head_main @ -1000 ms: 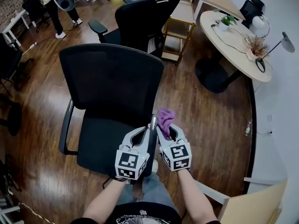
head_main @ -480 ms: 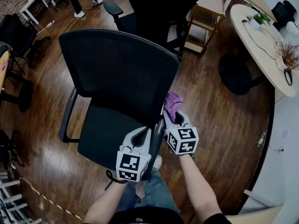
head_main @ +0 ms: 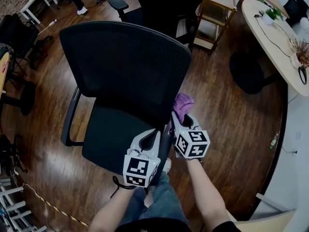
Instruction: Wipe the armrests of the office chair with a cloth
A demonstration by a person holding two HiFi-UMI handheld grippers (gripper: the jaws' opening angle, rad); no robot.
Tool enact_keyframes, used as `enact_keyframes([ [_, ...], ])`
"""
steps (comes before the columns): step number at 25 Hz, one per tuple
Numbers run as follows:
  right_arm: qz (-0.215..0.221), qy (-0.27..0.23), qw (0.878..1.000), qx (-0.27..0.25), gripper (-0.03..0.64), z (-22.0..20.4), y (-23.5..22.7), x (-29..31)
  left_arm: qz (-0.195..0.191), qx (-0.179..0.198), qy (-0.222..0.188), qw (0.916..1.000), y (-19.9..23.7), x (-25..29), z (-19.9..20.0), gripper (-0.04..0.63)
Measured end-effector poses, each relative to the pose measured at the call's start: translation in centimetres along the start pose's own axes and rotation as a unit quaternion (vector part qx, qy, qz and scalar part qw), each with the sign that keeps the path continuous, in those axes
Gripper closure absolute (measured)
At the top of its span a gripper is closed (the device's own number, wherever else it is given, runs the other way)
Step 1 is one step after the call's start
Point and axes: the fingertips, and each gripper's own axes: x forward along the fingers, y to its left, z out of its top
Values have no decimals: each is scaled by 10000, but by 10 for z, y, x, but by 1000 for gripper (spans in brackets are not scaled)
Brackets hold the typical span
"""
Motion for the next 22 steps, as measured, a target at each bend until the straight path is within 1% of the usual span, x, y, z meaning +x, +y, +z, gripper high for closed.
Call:
enact_keyframes([
  [3, -61, -77, 10000, 2, 518, -3, 9, -10, -89, -59, 23, 9999, 0, -8, -10, 591],
  [6, -104, -129, 9998, -67, 518, -11, 21, -23, -189, -33, 42, 9998, -2, -19, -20, 591],
  [12, -306, -214, 9992, -108, 520, -35, 47, -52, -451, 14, 42, 9990, -7, -47, -41, 591],
  [17, -405, -267, 9987, -123, 518, -64, 74, -79, -648, 62, 63, 9979, -13, -76, -64, 591],
  [22, -498, -373, 9980, -117, 518, -85, 96, -100, -779, 168, 102, 9968, -14, -103, -85, 591],
])
